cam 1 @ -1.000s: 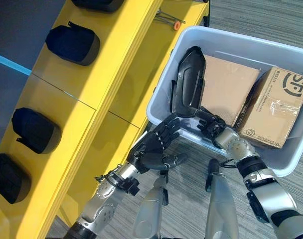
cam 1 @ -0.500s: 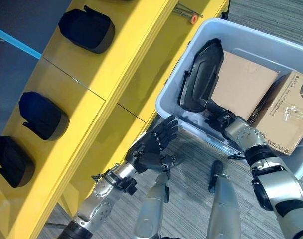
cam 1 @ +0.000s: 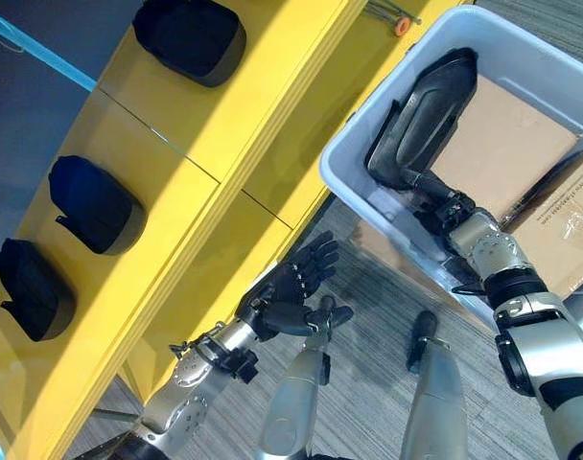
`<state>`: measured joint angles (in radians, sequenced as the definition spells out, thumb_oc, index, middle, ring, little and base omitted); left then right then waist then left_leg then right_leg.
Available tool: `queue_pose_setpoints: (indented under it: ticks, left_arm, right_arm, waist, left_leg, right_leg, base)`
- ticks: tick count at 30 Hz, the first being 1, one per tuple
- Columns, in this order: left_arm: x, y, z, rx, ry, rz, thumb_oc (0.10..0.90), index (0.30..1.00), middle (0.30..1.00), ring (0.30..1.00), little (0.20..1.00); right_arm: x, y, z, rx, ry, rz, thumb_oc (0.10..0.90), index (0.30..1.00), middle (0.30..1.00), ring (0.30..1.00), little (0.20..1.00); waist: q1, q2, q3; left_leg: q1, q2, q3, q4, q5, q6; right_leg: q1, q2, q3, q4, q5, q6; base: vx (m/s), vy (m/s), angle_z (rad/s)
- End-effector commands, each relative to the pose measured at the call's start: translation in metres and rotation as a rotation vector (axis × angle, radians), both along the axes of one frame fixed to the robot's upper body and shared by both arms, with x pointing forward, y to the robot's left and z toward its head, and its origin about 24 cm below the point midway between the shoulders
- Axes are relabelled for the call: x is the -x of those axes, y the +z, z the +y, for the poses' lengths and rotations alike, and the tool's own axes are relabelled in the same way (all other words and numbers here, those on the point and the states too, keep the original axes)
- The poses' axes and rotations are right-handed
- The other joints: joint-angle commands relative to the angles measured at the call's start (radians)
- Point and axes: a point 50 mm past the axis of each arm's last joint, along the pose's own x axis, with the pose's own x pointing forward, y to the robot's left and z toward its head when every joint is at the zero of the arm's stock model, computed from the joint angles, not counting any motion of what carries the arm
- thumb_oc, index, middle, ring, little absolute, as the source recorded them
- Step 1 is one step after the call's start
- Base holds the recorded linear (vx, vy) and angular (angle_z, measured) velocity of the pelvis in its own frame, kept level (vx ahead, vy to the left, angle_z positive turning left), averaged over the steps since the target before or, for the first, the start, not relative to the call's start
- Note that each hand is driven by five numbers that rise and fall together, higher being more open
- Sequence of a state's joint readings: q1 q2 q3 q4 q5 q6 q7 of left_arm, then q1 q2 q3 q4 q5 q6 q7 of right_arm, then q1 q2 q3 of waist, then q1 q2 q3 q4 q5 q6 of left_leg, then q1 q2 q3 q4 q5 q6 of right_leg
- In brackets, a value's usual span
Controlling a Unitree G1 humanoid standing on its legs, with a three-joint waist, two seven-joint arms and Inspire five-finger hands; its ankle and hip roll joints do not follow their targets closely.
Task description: Move parts from the plastic box to the shelf.
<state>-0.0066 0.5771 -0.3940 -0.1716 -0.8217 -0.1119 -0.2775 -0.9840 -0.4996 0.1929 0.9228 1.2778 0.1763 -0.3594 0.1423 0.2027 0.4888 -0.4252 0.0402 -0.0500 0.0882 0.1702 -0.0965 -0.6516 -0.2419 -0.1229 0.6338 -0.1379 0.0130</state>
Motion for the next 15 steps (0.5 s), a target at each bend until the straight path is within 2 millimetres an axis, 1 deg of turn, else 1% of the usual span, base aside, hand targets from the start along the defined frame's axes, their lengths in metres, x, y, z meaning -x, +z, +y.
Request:
queue_pose_setpoints:
  ticks: [1, 4, 8, 10, 13, 14, 15]
  left_arm:
    - [0.009, 0.042, -0.008, 0.140, -0.084, -0.194, 0.900, 1.000, 1.000, 1.000, 1.000]
    - [0.010, 0.042, -0.006, 0.134, -0.084, -0.195, 0.900, 1.000, 1.000, 1.000, 1.000]
    - [0.011, 0.042, -0.004, 0.142, -0.075, -0.186, 0.900, 1.000, 1.000, 1.000, 1.000]
    - [0.012, 0.043, -0.002, 0.139, -0.075, -0.183, 0.900, 1.000, 1.000, 1.000, 1.000]
    - [0.012, 0.043, -0.001, 0.139, -0.074, -0.189, 0.900, 1.000, 1.000, 1.000, 1.000]
    - [0.012, 0.044, 0.001, 0.139, -0.070, -0.190, 0.900, 1.000, 1.000, 1.000, 1.000]
    - [0.012, 0.044, 0.001, 0.139, -0.070, -0.189, 0.900, 1.000, 1.000, 1.000, 1.000]
  right_arm:
    - [0.005, 0.159, -0.020, 0.152, -0.052, -0.542, 0.900, 1.000, 1.000, 1.000, 1.000]
    - [0.009, 0.169, -0.017, 0.165, -0.066, -0.591, 0.900, 1.000, 1.000, 1.000, 1.000]
    - [0.017, 0.183, -0.018, 0.242, -0.111, -0.654, 0.900, 1.000, 1.000, 1.000, 1.000]
    - [0.020, 0.187, -0.019, 0.323, -0.121, -0.668, 0.900, 1.000, 1.000, 1.000, 1.000]
    - [0.022, 0.191, -0.016, 0.329, -0.129, -0.690, 0.900, 1.000, 1.000, 1.000, 1.000]
    - [0.025, 0.192, -0.017, 0.325, -0.135, -0.704, 0.900, 1.000, 1.000, 1.000, 1.000]
    - [0.025, 0.192, -0.018, 0.327, -0.140, -0.703, 0.900, 1.000, 1.000, 1.000, 1.000]
  waist:
    - [-0.008, 0.085, 0.031]
    - [-0.010, 0.075, 0.031]
    - [-0.017, 0.064, 0.031]
    - [-0.017, 0.058, 0.031]
    - [-0.017, 0.053, 0.031]
    - [-0.017, 0.044, 0.031]
    - [-0.017, 0.042, 0.031]
  left_leg:
    - [0.011, -0.006, 0.022, 0.142, -0.199, 0.066]
    - [0.017, -0.002, 0.027, 0.144, -0.203, 0.067]
    - [0.029, -0.001, 0.032, 0.151, -0.210, 0.070]
    - [0.034, 0.000, 0.030, 0.154, -0.213, 0.070]
    - [0.037, 0.000, 0.031, 0.155, -0.215, 0.070]
    - [0.044, 0.001, 0.031, 0.159, -0.221, 0.072]
    - [0.046, 0.001, 0.031, 0.160, -0.222, 0.072]
  right_leg:
    - [0.135, 0.011, 0.034, -0.035, -0.118, -0.009]
    - [0.146, 0.012, 0.031, -0.049, -0.112, -0.006]
    - [0.167, 0.014, 0.033, -0.064, -0.107, -0.005]
    - [0.180, 0.016, 0.031, -0.073, -0.104, -0.002]
    - [0.190, 0.019, 0.030, -0.088, -0.097, -0.001]
    - [0.205, 0.019, 0.025, -0.100, -0.092, 0.000]
    - [0.209, 0.019, 0.023, -0.104, -0.091, 0.000]
  base:
    - [0.02, -0.003, 0.03]
    - [0.01, 0.005, 0.00]
    - [0.02, 0.013, 0.00]
    - [0.00, 0.000, 0.00]
    - [0.00, 0.000, 0.00]
    - [0.00, 0.000, 0.00]
    - [0.00, 0.000, 0.00]
